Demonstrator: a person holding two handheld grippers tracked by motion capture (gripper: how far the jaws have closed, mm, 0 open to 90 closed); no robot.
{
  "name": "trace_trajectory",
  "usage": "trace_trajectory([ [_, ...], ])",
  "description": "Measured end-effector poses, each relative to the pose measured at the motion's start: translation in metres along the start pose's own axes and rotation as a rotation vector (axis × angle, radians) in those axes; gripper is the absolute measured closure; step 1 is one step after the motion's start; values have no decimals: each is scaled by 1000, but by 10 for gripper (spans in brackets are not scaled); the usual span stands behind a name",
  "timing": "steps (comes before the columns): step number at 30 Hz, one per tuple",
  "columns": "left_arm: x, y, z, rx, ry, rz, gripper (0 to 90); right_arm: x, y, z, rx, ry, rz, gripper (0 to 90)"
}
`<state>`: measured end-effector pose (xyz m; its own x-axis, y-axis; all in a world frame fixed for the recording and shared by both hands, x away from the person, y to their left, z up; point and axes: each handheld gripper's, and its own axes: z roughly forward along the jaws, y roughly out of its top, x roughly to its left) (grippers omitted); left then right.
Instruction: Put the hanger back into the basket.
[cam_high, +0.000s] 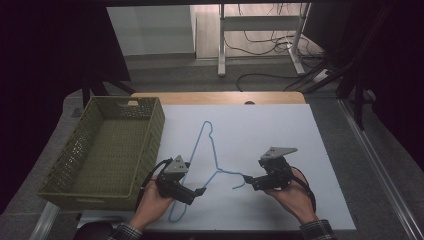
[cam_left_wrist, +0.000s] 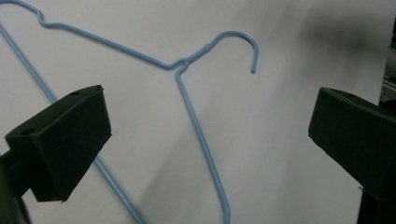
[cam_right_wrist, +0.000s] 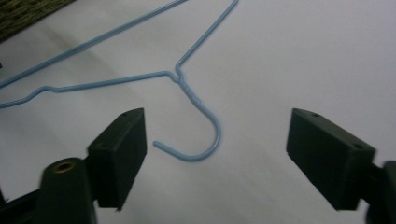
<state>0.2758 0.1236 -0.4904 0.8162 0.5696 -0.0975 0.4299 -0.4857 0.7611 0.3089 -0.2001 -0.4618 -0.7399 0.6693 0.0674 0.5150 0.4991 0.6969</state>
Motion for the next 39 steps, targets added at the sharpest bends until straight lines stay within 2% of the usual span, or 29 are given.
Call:
trace_trajectory([
  [3,2,1,4,4,9,5,0,-1,2,6,2,-9,-19,294],
  [4,2,1,4,4,9,5,0,-1,2,6,2,-9,-19,294],
  [5,4,2,6,7,14,7,0,-2,3,12,10,-8,-22,355],
  [9,7,5,9,1,12,5,0,-4,6,24,27,-4,-41,467],
  [12,9,6,10,-1,14,7,0,-5,7,30,32,-8,-61,509],
  [15,11,7,11,14,8,-4,0,-6,10,40,57,4,-81,567],
  [20,11,6,11,4,4,-16,0,-8,10,57,109,14,-126,683],
  [26,12,3,13,8,11,-16,0,-11,5,67,138,18,-137,729],
  [31,11,3,14,11,2,-36,0,-9,1,73,165,10,-148,791],
  [33,10,3,15,18,5,-40,0,-8,0,73,163,13,-147,838],
  [38,8,4,17,38,18,-45,1,-6,1,73,167,2,-149,857],
  [39,8,4,18,41,0,-52,2,-4,3,72,168,-3,-161,859],
])
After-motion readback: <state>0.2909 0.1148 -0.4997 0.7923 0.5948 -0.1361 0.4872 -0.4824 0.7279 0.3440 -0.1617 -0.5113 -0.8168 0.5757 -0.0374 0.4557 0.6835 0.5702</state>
